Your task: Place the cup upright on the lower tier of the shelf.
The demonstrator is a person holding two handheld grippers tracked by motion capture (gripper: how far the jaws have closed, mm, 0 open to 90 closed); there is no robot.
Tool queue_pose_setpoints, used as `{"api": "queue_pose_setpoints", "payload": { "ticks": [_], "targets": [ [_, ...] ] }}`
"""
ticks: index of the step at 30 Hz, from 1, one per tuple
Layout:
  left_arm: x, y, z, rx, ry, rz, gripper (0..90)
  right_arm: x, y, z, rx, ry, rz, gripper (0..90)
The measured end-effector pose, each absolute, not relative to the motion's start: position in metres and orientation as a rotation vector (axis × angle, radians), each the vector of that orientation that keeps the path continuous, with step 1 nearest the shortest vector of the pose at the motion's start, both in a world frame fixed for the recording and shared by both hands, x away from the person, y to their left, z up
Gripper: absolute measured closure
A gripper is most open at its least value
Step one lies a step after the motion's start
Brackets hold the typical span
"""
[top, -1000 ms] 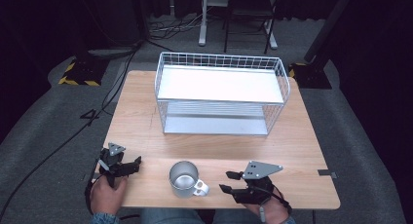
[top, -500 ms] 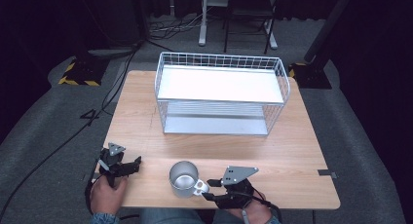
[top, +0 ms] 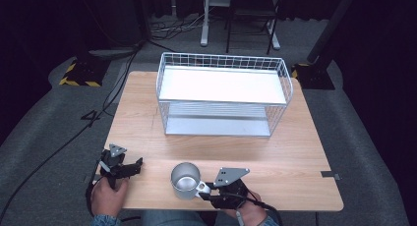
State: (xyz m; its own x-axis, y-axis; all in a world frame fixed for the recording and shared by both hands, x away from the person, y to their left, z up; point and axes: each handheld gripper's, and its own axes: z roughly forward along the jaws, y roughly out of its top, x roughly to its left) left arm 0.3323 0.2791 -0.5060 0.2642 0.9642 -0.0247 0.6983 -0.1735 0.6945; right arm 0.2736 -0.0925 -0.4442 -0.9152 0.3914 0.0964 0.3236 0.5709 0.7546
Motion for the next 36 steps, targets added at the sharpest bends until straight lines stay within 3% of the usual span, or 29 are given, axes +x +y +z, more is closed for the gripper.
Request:
{"api": "queue_pose_setpoints", "payload": {
  "ticks": [7, 36],
  "targets": [
    [0.3323, 0.2791, -0.506, 1.944, 1.499, 0.577, 14.7, 0.2711, -0.0911, -0.4435, 0.599, 2.683, 1.256, 70.6],
    [0.3323, 0.2791, -0.5059, 1.945, 1.499, 0.577, 14.7, 0.2664, -0.0912, -0.4346, 0.577, 2.592, 1.312, 71.6]
  ]
}}
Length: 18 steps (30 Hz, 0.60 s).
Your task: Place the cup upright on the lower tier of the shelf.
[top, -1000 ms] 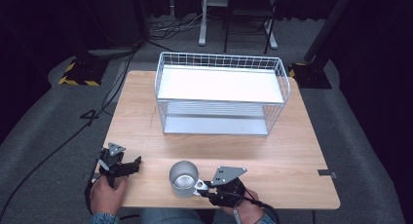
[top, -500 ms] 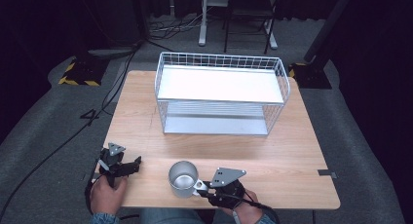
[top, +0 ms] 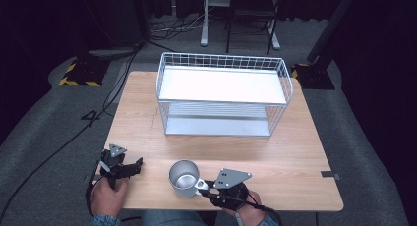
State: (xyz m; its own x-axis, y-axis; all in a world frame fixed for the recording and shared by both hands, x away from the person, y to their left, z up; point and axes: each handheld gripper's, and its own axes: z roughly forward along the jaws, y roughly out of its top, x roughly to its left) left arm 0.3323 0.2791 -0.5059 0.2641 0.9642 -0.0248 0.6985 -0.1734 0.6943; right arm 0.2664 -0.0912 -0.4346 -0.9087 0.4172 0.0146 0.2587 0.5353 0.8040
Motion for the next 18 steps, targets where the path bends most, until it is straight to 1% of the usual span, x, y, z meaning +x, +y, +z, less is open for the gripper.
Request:
{"api": "queue_pose_setpoints", "payload": {
  "ticks": [4, 18],
  "targets": [
    [0.332, 0.279, -0.506, 1.945, 1.499, 0.577, 14.7, 0.272, -0.094, -0.423, 0.599, 2.557, 1.338, 71.6],
    [0.332, 0.279, -0.506, 1.945, 1.499, 0.577, 14.7, 0.294, -0.099, -0.401, 0.704, 2.472, 1.364, 71.5]
  ]
}}
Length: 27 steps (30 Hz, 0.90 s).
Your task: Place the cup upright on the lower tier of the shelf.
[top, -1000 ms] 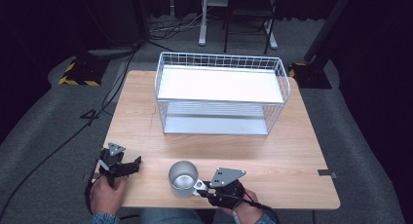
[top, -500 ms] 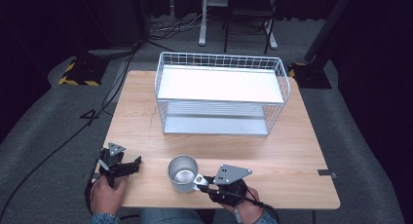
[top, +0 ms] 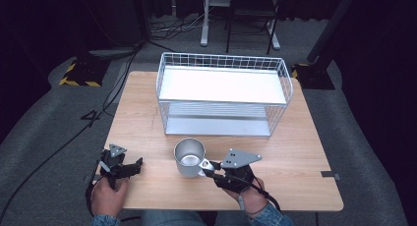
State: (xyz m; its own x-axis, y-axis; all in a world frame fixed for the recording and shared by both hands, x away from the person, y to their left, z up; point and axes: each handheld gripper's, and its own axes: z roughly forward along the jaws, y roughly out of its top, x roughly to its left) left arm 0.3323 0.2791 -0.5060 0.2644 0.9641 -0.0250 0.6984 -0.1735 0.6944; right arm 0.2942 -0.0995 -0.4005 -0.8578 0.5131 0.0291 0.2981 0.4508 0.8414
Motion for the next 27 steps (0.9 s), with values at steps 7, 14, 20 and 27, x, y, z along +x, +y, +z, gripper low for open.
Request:
{"api": "queue_pose_setpoints", "payload": {
  "ticks": [7, 14, 20, 27],
  "targets": [
    [0.332, 0.279, -0.506, 1.945, 1.499, 0.577, 14.7, 0.324, -0.097, -0.395, 0.804, 2.423, 1.368, 71.5],
    [0.332, 0.279, -0.506, 1.944, 1.499, 0.577, 14.7, 0.353, -0.092, -0.394, 0.882, 2.367, 1.349, 71.5],
    [0.332, 0.279, -0.506, 1.945, 1.499, 0.577, 14.7, 0.372, -0.092, -0.395, 0.943, 2.316, 1.328, 71.5],
    [0.332, 0.279, -0.506, 1.944, 1.499, 0.577, 14.7, 0.401, -0.094, -0.398, 1.046, 2.221, 1.295, 71.5]
  ]
}}
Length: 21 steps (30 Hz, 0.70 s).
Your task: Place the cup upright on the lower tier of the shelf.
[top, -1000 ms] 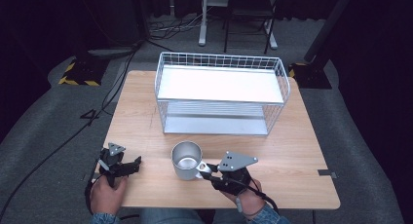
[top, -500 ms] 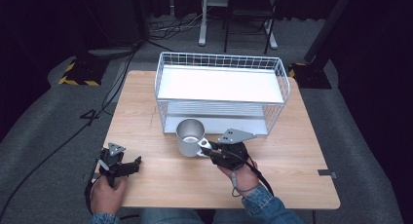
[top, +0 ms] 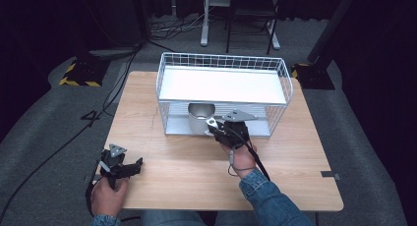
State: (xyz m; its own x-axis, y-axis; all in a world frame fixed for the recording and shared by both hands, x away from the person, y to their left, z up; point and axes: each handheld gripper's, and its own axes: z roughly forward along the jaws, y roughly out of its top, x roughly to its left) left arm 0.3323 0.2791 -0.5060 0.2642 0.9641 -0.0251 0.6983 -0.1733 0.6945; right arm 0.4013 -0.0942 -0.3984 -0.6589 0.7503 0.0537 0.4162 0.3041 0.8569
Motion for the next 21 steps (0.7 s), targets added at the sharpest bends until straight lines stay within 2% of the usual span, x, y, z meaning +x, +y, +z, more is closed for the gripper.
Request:
{"api": "queue_pose_setpoints", "payload": {
  "ticks": [21],
  "targets": [
    [0.332, 0.279, -0.506, 1.944, 1.499, 0.577, 14.7, 0.447, -0.097, -0.416, 1.127, 2.089, 1.223, 71.5]
  ]
}}
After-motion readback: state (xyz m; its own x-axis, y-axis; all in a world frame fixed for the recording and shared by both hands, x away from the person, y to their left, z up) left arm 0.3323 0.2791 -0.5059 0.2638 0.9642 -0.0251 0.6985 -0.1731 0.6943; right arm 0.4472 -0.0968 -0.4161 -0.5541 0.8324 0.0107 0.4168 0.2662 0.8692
